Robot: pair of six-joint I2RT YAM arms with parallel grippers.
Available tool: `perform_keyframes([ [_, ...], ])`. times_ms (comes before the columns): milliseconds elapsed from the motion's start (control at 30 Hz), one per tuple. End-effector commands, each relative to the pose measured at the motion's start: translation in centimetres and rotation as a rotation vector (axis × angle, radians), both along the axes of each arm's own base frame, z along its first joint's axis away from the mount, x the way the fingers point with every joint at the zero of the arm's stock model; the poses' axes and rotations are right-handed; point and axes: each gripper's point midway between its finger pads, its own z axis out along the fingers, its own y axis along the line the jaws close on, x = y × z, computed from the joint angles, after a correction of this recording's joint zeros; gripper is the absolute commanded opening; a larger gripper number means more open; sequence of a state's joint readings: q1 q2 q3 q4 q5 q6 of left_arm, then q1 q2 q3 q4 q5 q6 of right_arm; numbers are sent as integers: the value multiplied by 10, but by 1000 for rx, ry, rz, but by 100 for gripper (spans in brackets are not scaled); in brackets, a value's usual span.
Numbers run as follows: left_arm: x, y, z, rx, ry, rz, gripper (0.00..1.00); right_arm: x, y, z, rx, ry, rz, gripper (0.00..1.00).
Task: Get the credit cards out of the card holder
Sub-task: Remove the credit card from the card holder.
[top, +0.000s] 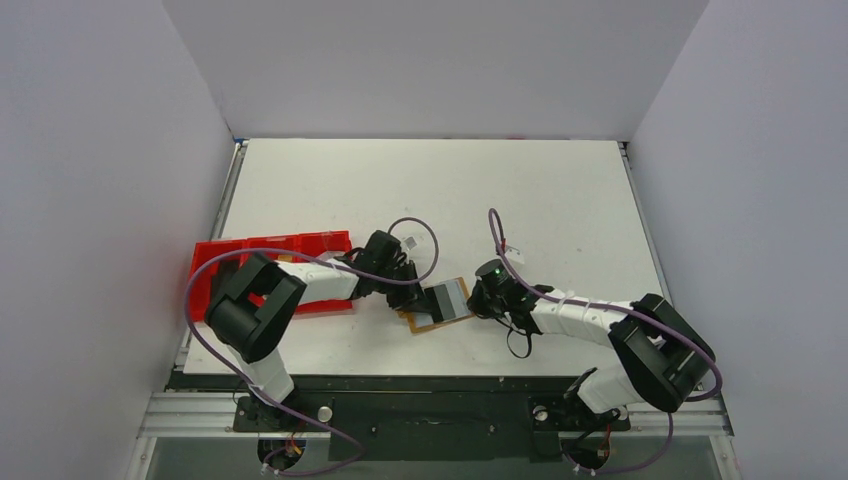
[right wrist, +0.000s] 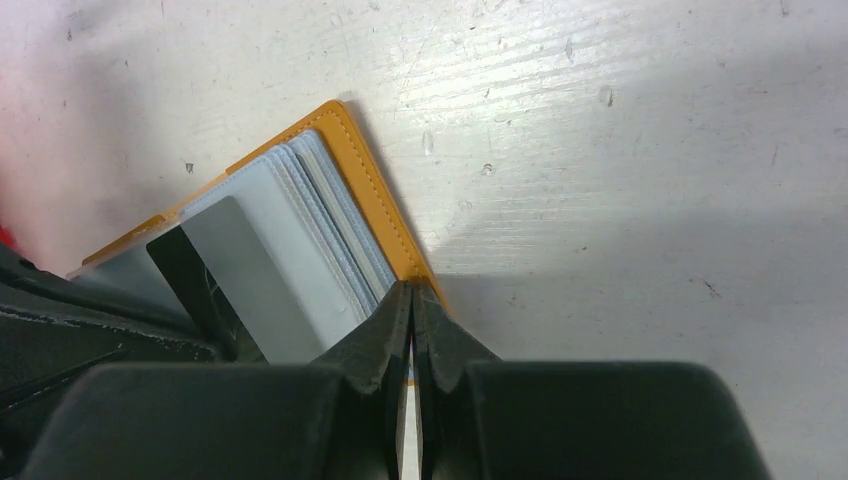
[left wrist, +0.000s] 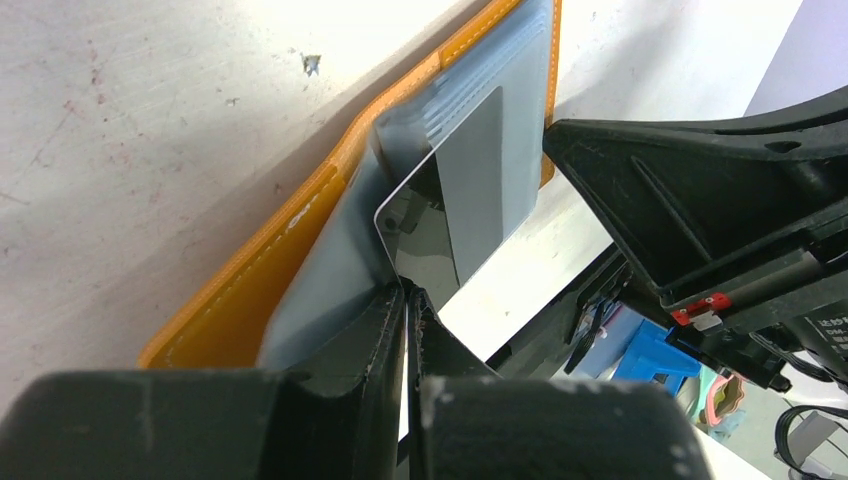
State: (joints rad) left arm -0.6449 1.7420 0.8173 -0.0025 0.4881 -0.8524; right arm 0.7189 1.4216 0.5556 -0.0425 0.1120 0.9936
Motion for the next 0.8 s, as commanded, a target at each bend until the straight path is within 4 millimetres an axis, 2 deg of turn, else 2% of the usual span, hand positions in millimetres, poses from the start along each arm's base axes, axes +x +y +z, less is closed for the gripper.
perform_keyframes([
  [0, -6, 8, 9, 11, -16, -28, 0, -37, -48, -38, -198, 148, -10, 0],
  [500, -4, 22, 23, 25, -43, -30, 0, -30, -40, -29, -187, 127, 13, 0],
  [567, -5, 23, 21, 30, -35, -33, 0, -27, -34, -22, -163, 109, 27, 0],
  [767, -4, 22, 24, 31, -35, -38, 0, -13, -14, 21, -158, 7, 83, 7],
])
